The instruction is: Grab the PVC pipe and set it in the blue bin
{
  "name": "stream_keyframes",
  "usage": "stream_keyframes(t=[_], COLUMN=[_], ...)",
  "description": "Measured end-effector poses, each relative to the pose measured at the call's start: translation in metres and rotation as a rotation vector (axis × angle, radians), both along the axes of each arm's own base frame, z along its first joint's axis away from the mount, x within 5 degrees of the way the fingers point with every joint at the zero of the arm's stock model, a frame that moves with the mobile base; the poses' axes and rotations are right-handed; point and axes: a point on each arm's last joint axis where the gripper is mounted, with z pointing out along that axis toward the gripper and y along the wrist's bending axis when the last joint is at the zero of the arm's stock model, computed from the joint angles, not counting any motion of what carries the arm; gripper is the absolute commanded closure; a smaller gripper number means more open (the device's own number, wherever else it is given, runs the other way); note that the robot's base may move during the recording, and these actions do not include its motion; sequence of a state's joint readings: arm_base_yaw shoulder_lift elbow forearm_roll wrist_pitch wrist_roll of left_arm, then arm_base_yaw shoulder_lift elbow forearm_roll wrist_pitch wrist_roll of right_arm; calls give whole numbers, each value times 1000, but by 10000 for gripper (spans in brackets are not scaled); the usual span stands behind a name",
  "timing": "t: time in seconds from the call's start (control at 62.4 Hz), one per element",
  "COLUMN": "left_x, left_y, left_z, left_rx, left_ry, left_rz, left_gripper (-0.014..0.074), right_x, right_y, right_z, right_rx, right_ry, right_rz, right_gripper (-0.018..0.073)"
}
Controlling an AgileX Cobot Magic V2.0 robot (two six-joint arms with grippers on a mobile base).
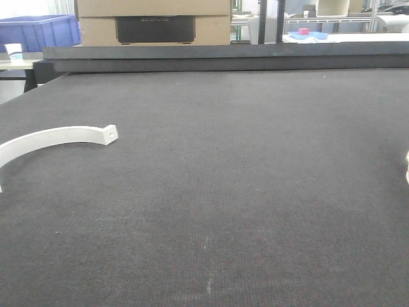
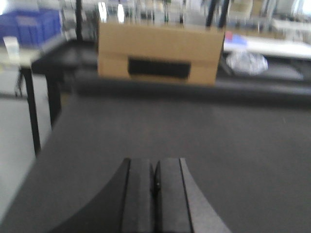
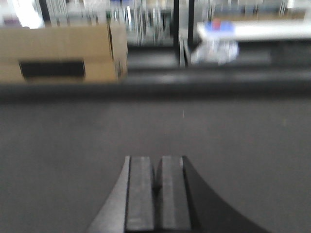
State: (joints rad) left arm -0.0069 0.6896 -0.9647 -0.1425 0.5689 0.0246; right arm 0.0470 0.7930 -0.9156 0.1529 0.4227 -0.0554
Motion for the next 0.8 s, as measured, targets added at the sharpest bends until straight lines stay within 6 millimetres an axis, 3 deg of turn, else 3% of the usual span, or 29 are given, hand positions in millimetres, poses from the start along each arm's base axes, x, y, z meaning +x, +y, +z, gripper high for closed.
stream_keyframes(t=[0.112, 0.289, 0.577, 0.801], left_x=[25, 65, 115, 132], left_y=[-4, -9, -10, -10], left_z=[-8, -34, -81, -102], left_rx=[-35, -75, -87, -89], left_ry=[180, 431, 671, 761], left_rz=[-35, -70, -69, -66], left_gripper=[707, 707, 707, 707], right_x=[37, 86, 118, 128], right_y=[4, 8, 11, 15], right_z=[-10, -50, -111, -126], right_rx=[-12, -30, -38, 9], right_ry=[221, 571, 914, 960], right_rz=[25, 56, 77, 85], right_gripper=[727, 727, 727, 727])
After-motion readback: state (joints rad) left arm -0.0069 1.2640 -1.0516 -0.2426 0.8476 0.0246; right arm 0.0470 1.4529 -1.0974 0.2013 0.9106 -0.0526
